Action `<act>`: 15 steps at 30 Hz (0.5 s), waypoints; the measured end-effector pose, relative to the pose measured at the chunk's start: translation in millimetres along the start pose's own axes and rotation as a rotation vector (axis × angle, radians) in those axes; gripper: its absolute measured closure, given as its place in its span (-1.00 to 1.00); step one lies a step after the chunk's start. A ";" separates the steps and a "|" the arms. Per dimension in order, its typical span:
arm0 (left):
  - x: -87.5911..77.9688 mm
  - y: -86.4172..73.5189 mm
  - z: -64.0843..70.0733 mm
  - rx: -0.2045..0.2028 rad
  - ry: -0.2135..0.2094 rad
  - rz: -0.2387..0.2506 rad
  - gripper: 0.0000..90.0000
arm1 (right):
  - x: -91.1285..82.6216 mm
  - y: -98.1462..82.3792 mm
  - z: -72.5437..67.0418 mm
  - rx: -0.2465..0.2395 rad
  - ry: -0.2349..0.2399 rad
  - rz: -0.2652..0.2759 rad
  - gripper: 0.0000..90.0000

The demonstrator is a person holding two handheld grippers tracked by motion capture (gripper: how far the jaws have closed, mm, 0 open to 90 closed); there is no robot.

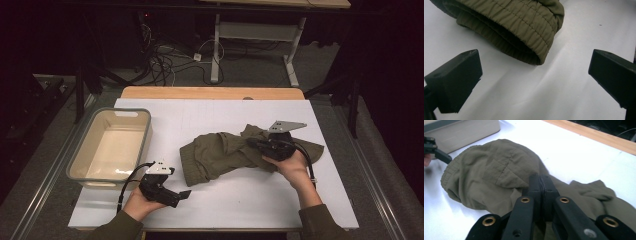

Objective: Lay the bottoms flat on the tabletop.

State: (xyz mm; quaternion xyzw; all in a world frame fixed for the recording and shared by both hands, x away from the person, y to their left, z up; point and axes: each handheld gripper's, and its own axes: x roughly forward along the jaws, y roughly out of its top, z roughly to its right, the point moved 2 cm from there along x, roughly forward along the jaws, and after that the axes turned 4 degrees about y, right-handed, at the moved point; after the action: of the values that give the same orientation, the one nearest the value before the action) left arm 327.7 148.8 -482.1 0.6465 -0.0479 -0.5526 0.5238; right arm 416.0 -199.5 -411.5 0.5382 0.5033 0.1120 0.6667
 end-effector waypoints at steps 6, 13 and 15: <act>0.1 0.0 0.2 0.001 0.000 -0.001 -1.00 | -12.8 -1.0 8.3 0.018 -0.030 0.027 0.99; 0.3 -0.2 0.0 0.002 0.001 -0.002 -1.00 | -26.5 -3.4 19.4 0.041 -0.070 0.055 0.99; 0.1 -0.2 0.0 0.002 0.001 -0.002 -1.00 | -30.1 -4.2 22.2 0.045 -0.084 0.060 0.99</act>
State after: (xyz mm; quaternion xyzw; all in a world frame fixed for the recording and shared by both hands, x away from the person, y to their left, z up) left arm 327.7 148.9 -482.4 0.6473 -0.0474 -0.5526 0.5228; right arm 417.9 -235.4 -400.3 0.5720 0.4610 0.0981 0.6713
